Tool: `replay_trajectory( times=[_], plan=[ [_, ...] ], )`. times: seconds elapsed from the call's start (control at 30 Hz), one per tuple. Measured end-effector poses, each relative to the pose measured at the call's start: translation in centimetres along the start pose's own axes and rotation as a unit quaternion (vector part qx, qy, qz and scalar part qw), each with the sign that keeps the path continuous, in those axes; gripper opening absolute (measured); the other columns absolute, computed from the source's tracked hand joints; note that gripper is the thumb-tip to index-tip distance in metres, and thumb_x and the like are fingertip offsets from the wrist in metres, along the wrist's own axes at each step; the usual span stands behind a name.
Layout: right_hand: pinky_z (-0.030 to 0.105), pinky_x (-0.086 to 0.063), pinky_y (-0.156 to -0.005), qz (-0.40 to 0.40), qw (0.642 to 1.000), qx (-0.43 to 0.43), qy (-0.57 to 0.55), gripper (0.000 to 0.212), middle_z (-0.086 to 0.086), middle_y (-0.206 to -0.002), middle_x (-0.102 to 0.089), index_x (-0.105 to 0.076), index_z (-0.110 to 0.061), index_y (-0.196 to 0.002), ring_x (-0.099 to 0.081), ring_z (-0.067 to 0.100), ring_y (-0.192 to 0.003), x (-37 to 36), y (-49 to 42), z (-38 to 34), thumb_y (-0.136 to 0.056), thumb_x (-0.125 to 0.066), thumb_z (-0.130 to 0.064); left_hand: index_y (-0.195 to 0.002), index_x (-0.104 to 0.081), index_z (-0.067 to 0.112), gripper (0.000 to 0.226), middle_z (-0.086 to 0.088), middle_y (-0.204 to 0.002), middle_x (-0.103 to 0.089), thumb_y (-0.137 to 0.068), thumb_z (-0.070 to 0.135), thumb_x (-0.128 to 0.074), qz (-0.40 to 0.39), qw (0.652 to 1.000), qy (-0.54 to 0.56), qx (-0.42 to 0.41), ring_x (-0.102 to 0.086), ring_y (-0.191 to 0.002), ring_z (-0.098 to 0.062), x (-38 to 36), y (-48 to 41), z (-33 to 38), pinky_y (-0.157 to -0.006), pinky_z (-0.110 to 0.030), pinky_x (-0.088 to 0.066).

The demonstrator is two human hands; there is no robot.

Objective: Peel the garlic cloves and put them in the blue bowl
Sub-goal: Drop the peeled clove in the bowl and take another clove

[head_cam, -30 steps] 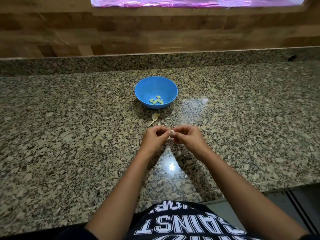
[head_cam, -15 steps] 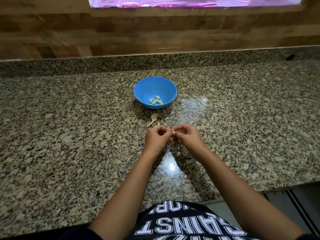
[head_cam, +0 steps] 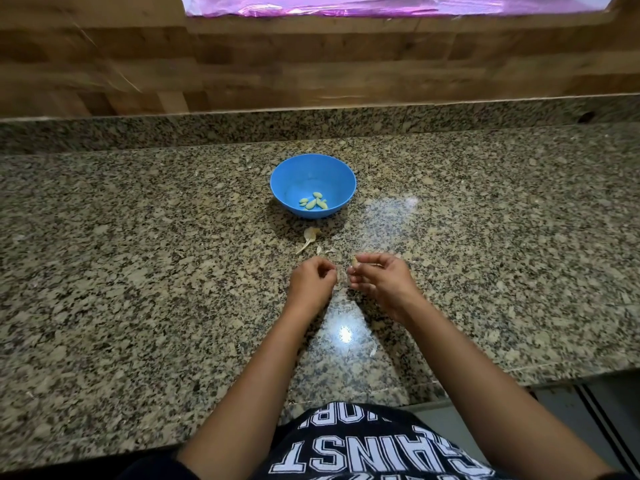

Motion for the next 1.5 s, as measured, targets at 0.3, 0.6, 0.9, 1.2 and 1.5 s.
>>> replay_trajectory(
  times=[0.3,0.6,0.9,1.2,1.5],
  plan=[
    [0.021,-0.049,-0.058,0.000,0.997,0.023,0.071,0.007,0.013,-0.079,-0.065,-0.066,-0.001,-0.087,-0.056,0.017,-0.064,-0.4,0.5,-0.7,-0.087,-0.059,0.000,-0.105,-0.065,0.012,0.015,0.004,-0.092,-0.062,-0.092,0.017,-0.059,-0.013,0.998,0.007,-0.063,-0.058,-0.082,-0.007,-0.2,0.1,1.2,-0.063,-0.010,-0.043],
    [0.024,-0.050,-0.065,-0.023,0.986,0.053,0.158,0.007,0.013,-0.081,-0.066,-0.067,-0.001,-0.087,-0.057,0.018,-0.069,-0.7,0.8,-1.3,-0.086,-0.061,-0.002,-0.095,-0.067,0.013,0.008,0.004,-0.078,-0.064,-0.089,0.015,-0.062,-0.031,0.996,0.063,-0.055,-0.059,-0.069,-0.008,0.0,0.0,0.7,-0.061,-0.017,-0.049],
    [0.022,-0.051,-0.062,-0.058,0.977,0.042,0.199,0.014,0.009,-0.076,-0.064,-0.067,-0.004,-0.082,-0.057,0.013,-0.065,-0.5,0.9,-1.5,-0.089,-0.056,0.001,-0.092,-0.068,0.012,0.007,0.000,-0.079,-0.066,-0.089,0.011,-0.062,-0.075,0.994,0.067,-0.047,-0.059,-0.071,-0.012,-0.1,0.1,0.7,-0.068,-0.025,-0.052],
    [0.025,-0.054,-0.065,-0.087,0.978,0.030,0.190,0.017,0.012,-0.081,-0.065,-0.062,0.003,-0.105,-0.060,0.016,-0.068,-1.2,0.9,-1.2,-0.090,-0.054,0.002,-0.090,-0.066,0.012,0.004,0.009,-0.074,-0.062,-0.088,0.014,-0.064,-0.032,0.997,0.053,-0.046,-0.057,-0.065,-0.001,0.2,0.3,1.0,-0.051,-0.008,-0.043],
    [0.023,-0.055,-0.059,-0.056,0.998,0.015,0.025,0.014,0.015,-0.078,-0.062,-0.060,0.005,-0.100,-0.059,0.018,-0.063,-0.9,0.7,-1.2,-0.090,-0.050,0.006,-0.085,-0.064,0.014,0.004,0.008,-0.074,-0.060,-0.087,0.017,-0.065,-0.015,0.999,0.029,-0.016,-0.054,-0.062,-0.002,0.1,0.3,0.5,-0.048,-0.006,-0.037]
  ],
)
Point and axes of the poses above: each hand's wrist, its own y-axis away from the middle knuckle, its own x-axis out of the back of the hand, z = x × y, the point moved 6 cm from there along -y, towards the middle knuckle
